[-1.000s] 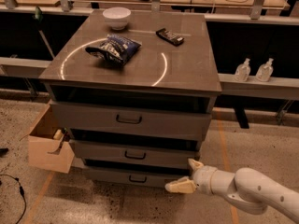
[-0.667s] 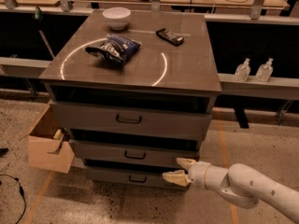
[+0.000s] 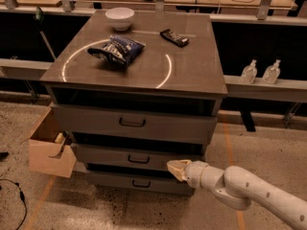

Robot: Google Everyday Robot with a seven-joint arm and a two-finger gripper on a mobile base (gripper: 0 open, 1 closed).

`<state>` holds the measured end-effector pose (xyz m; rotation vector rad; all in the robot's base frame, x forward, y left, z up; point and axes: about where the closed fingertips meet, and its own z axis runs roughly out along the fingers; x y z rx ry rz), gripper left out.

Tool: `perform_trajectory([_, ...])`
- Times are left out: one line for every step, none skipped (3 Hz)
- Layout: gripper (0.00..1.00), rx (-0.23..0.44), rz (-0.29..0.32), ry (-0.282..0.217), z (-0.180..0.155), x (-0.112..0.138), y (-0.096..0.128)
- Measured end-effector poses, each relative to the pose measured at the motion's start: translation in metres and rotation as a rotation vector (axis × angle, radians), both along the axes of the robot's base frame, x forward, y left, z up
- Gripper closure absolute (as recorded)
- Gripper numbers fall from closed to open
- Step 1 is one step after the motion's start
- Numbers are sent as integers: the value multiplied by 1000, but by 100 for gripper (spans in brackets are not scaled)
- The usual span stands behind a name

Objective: Place blue chip bag into middle drawer

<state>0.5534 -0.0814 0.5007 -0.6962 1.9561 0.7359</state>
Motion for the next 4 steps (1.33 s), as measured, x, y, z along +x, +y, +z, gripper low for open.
perform_trajectory([100, -1, -31, -46, 1, 20, 9])
perform_trajectory([100, -12, -80, -92, -6, 47, 20])
perform_trajectory([100, -20, -129, -98, -13, 62, 21])
perform_trajectory([100, -3, -191, -105, -16, 79, 26])
